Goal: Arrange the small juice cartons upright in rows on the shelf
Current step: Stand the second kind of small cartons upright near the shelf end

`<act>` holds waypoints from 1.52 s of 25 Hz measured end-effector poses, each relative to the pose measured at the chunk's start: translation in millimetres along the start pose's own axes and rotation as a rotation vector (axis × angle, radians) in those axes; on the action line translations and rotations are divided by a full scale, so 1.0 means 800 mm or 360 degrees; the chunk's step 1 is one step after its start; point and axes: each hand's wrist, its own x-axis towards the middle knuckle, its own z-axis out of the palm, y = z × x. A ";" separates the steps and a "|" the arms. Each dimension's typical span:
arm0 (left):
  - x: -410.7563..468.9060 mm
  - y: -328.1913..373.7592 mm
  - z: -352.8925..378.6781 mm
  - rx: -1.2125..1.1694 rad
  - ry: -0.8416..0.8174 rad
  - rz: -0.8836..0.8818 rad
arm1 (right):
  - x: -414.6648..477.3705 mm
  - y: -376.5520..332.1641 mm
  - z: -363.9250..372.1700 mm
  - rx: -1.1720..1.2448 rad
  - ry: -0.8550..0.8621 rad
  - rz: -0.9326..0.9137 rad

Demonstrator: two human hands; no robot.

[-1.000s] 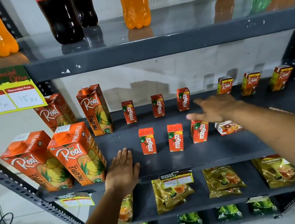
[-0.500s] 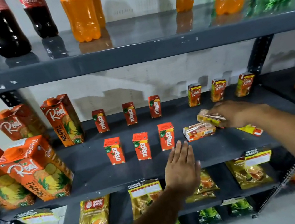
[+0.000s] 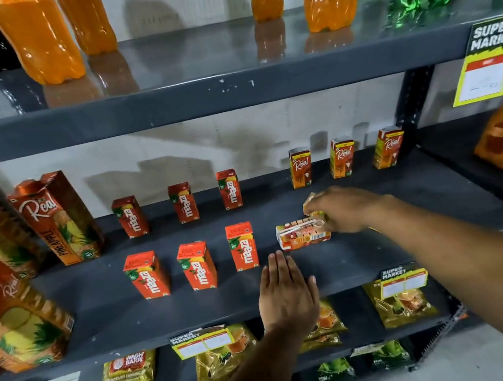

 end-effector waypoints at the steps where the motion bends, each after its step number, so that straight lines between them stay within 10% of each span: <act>1: 0.002 0.001 0.002 -0.0011 -0.0007 -0.0020 | 0.011 -0.009 0.001 0.0027 -0.0007 -0.0040; 16: 0.006 -0.006 0.018 0.0035 0.0036 -0.0026 | 0.051 -0.041 0.018 0.0399 -0.0038 -0.0025; 28: 0.007 0.011 -0.009 0.0190 -0.0056 -0.0168 | 0.032 -0.021 0.029 0.1029 0.0776 0.0357; 38: 0.003 0.013 -0.013 0.0162 -0.0109 -0.0180 | -0.012 -0.024 0.033 0.0981 0.0696 0.0438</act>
